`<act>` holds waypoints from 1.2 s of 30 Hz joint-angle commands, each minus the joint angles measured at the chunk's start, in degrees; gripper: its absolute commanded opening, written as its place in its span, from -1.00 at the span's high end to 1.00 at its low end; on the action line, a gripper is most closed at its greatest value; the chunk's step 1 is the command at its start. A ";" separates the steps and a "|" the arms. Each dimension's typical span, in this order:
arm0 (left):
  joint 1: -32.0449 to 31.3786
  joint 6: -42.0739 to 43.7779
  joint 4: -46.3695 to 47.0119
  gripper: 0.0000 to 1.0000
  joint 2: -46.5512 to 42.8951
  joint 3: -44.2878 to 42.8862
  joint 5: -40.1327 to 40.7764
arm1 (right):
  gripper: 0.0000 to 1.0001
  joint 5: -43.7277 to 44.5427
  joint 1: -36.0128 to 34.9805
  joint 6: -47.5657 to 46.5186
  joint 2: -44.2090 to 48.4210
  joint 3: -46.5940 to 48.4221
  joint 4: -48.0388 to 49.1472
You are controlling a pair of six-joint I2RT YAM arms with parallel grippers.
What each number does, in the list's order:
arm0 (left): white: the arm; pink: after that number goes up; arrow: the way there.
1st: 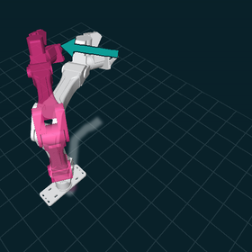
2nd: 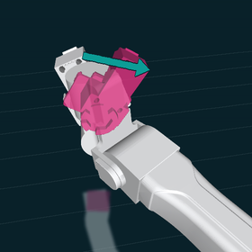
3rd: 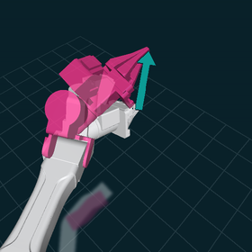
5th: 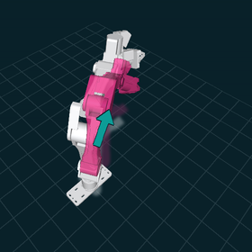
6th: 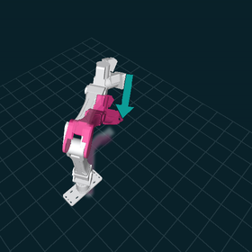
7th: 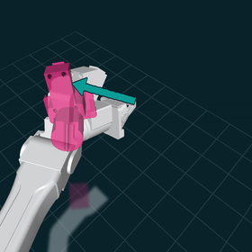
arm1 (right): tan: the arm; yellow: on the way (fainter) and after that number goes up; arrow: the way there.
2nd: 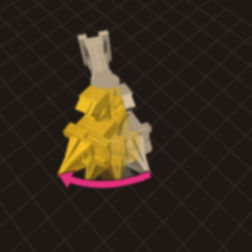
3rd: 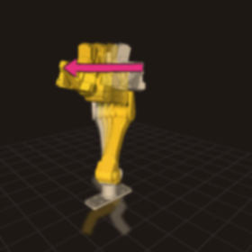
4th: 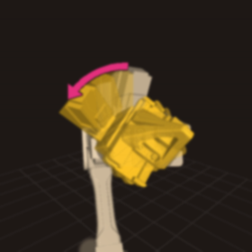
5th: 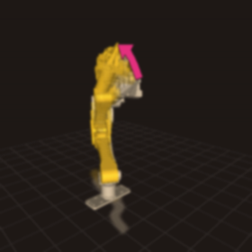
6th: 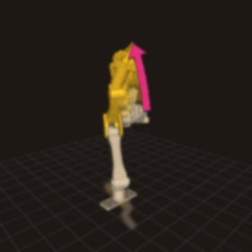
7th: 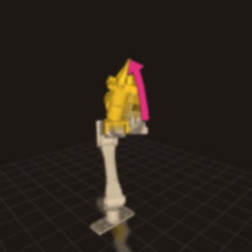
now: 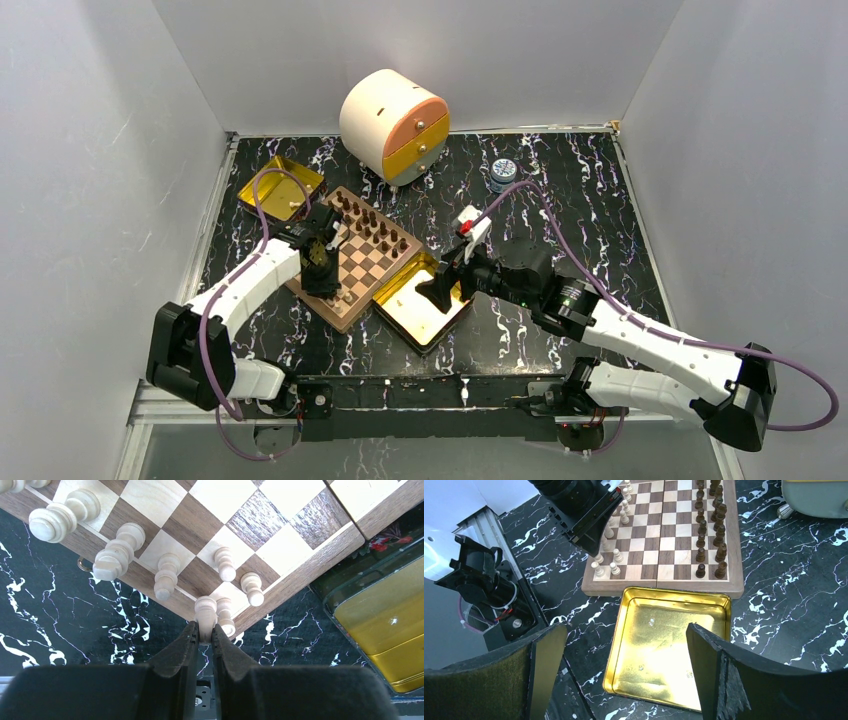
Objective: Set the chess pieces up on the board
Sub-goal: Place the chess piece on the chessboard.
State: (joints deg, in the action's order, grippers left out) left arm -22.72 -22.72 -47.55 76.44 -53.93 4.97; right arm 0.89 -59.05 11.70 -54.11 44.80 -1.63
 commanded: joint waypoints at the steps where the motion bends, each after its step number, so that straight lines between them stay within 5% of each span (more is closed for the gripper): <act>1: 0.22 0.26 0.11 0.95 -0.26 -0.47 0.25 | -0.97 -0.53 -0.12 1.23 1.27 3.89 1.76; 36: 0.84 1.27 0.78 0.96 4.02 -2.02 1.53 | -0.97 0.37 -0.13 2.71 3.18 5.78 -1.97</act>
State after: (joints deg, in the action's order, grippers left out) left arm -22.24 -22.06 -46.52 80.82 -54.11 5.19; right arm 0.91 -59.05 14.44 -51.62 47.68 -4.67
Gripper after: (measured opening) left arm 0.115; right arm 0.985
